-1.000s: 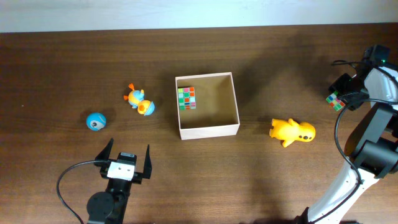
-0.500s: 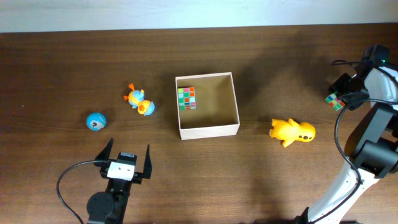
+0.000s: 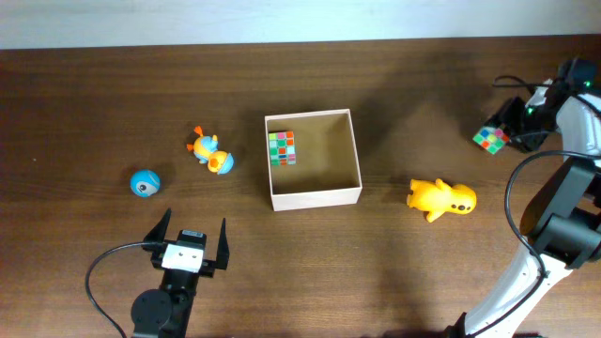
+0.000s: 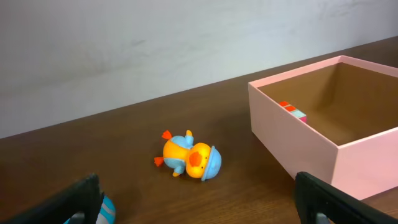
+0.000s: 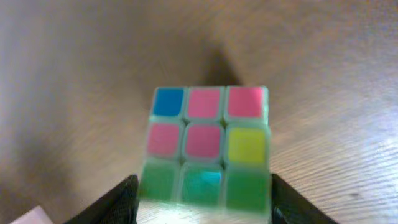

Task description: Pack container

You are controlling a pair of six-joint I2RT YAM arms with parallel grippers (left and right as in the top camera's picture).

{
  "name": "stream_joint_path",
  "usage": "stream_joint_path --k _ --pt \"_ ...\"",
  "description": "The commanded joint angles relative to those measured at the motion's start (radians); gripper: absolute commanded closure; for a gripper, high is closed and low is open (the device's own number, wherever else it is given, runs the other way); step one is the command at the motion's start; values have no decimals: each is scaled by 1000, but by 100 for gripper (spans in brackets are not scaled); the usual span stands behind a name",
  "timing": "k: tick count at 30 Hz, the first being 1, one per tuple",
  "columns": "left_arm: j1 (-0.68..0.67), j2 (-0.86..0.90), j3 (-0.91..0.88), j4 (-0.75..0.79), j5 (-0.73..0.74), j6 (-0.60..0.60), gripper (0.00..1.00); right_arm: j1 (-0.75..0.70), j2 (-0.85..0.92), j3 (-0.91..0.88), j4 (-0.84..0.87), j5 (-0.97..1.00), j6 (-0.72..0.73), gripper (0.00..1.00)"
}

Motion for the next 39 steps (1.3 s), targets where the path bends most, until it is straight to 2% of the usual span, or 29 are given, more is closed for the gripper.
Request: stream_joint_path --k 1,8,16,19,25,28,30,39 --pt "6 -5 -2 -8 0 16 1 15 -5 84 -29 -161 -103 41" --pt "6 -5 -2 -8 0 16 1 70 -5 170 -83 -130 -126 41" --pt "6 -5 -2 -8 0 16 1 97 -5 169 -84 62 -127 41" --pt "6 -5 -2 -8 0 16 1 108 -5 169 -61 109 -217 34" --pt "6 -5 -2 -8 0 16 1 147 -5 169 23 218 -343 33" --pt "6 -5 -2 -8 0 16 1 171 -3 169 64 240 -408 29" --pt "6 -5 -2 -8 0 16 1 183 0 169 87 253 -414 25" --pt "6 -5 -2 -8 0 16 1 194 34 169 153 330 -467 20"
